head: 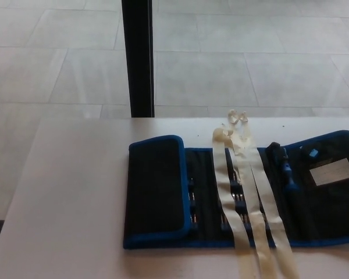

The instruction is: The robot uses its right hand to lift an edge of the toolkit kept in middle of the desk and make one fold in it

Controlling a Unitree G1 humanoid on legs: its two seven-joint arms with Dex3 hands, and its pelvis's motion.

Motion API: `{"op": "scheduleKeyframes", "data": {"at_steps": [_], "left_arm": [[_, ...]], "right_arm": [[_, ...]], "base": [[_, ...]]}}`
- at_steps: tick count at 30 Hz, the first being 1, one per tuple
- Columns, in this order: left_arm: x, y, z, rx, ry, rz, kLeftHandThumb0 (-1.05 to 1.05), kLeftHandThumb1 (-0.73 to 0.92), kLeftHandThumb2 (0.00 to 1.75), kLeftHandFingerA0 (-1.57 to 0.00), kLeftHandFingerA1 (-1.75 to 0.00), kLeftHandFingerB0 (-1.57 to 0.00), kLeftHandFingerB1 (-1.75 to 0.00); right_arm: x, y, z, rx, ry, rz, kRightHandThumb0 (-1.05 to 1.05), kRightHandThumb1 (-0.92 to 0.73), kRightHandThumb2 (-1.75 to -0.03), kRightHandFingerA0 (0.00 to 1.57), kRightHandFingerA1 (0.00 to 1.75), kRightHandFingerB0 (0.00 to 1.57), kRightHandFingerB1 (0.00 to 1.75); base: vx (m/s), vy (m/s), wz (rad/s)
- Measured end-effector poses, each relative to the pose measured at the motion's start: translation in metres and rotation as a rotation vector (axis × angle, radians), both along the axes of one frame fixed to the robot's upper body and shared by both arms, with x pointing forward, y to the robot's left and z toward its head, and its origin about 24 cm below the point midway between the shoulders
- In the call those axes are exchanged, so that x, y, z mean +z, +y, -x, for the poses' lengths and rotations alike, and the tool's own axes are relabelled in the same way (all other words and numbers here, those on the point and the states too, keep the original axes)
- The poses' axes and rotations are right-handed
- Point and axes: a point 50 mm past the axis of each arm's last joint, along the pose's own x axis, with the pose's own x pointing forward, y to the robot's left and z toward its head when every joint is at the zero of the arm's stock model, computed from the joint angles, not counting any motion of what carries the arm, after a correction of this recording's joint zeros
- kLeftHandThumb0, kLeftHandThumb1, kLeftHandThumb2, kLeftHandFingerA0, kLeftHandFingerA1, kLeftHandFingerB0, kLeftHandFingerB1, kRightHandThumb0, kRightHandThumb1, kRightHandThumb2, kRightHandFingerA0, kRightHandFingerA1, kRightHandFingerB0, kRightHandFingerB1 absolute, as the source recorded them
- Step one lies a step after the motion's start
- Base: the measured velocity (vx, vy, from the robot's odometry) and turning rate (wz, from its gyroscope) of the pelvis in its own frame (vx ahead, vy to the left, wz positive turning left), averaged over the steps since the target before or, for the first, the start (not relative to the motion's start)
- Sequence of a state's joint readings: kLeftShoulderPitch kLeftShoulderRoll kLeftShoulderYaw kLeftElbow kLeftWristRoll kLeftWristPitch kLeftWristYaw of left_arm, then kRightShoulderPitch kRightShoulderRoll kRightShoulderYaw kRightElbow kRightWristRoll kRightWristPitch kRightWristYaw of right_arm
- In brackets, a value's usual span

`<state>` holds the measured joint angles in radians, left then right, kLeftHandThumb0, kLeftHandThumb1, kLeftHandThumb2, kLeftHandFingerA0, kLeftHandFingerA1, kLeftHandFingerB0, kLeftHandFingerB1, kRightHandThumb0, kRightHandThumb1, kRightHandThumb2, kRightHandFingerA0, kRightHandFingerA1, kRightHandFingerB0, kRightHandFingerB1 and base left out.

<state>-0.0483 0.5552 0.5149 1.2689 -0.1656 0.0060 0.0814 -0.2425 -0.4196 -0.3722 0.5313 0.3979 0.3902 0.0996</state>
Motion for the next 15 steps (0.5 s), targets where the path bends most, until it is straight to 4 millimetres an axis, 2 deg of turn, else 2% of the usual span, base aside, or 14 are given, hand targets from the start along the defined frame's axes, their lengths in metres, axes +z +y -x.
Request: {"op": "scheduleKeyframes", "data": {"at_steps": [4, 7, 8, 12, 13, 15], "left_arm": [[0.000, 0.000, 0.000, -0.006, 0.004, 0.000, -0.49, 0.48, 0.55, -0.67, -0.75, -0.61, -0.59], [0.000, 0.000, 0.000, -0.008, 0.005, 0.000, -0.51, 0.49, 0.55, -0.73, -0.81, -0.62, -0.60], [0.000, 0.000, 0.000, -0.011, 0.009, -0.001, -0.52, 0.47, 0.56, -0.77, -0.79, -0.63, -0.59], [0.000, 0.000, -0.002, -0.021, 0.012, -0.005, -0.49, 0.49, 0.55, -0.74, -0.78, -0.61, -0.57], [0.001, 0.000, -0.003, -0.021, 0.010, -0.006, -0.51, 0.48, 0.55, -0.80, -0.80, -0.64, -0.59], [0.002, 0.001, -0.003, -0.021, 0.010, -0.009, -0.51, 0.48, 0.55, -0.78, -0.81, -0.64, -0.59]], "right_arm": [[0.004, 0.016, -0.011, 0.089, 0.004, 0.019, -0.70, -0.74, -0.63, 0.51, 0.48, 0.48, 0.38], [0.006, 0.027, -0.016, 0.138, 0.008, 0.020, -0.67, -0.76, -0.63, 0.49, 0.50, 0.43, 0.39], [0.006, 0.028, -0.017, 0.144, 0.012, 0.019, -0.66, -0.77, -0.63, 0.49, 0.51, 0.42, 0.40], [0.006, 0.031, -0.020, 0.153, 0.031, 0.005, -0.66, -0.77, -0.63, 0.44, 0.50, 0.40, 0.40], [0.005, 0.031, -0.020, 0.151, 0.039, -0.001, -0.65, -0.78, -0.63, 0.45, 0.50, 0.40, 0.41], [0.004, 0.031, -0.021, 0.147, 0.047, -0.013, -0.67, -0.71, -0.66, 0.48, 0.51, 0.39, 0.42]], "base": [[0.00, 0.000, 0.00], [0.00, 0.000, 0.00], [0.00, 0.000, 0.00], [0.00, 0.000, 0.00], [0.00, 0.000, 0.00], [0.00, 0.000, 0.00]]}}
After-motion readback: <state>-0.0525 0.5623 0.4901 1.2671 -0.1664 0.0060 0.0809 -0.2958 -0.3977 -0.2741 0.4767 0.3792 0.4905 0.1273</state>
